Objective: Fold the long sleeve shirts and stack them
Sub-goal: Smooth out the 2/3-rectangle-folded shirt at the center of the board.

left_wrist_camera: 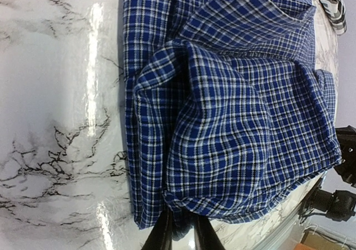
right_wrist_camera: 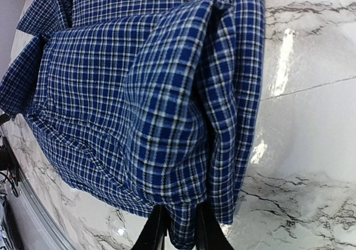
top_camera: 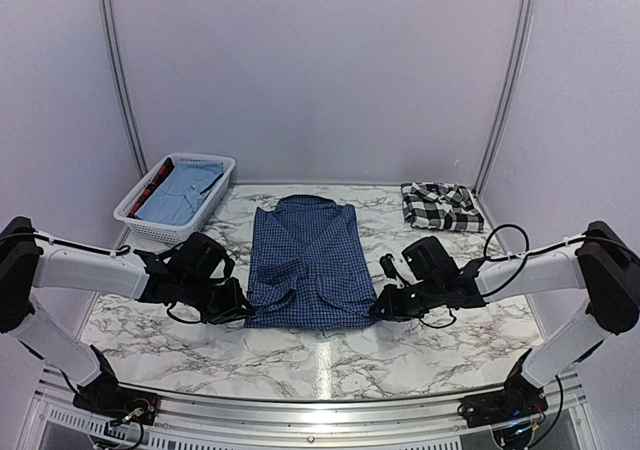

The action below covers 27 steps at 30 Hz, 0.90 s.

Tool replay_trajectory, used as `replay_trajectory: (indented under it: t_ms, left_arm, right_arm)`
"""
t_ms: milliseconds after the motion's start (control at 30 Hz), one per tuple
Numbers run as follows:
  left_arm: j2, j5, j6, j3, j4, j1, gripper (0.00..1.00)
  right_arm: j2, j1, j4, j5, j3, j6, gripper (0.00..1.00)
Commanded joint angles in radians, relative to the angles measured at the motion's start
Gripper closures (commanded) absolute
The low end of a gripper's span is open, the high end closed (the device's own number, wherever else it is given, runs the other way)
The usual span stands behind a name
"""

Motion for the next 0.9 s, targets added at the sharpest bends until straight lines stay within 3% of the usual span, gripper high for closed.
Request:
replay_trajectory:
  t_ms: [0,133,467,867]
  left_arm:
    - [0.009,0.007,0.003,0.03,0.02,-0.005,0.9]
    - [0.0,0.013,0.003,0.037,0.019,-0.005,1.0]
    - [-0.032,0.017,0.007,0.1,-0.014,0.001,1.0]
    - [0.159,0.097,0.09,0.371,-0.068,0.158,1.0]
  right_arm:
    - [-0.031,0.012,-0.043,0.03,0.051,0.005,0.93]
    - [-0.047,0.013,-0.062,0.03,0.067,0.008,1.0]
    - [-0.06,0.013,-0.12,0.033,0.161,-0.009,1.0]
    - [0.126,-0.097,-0.121,-0.006,0.404,-0.055,1.0]
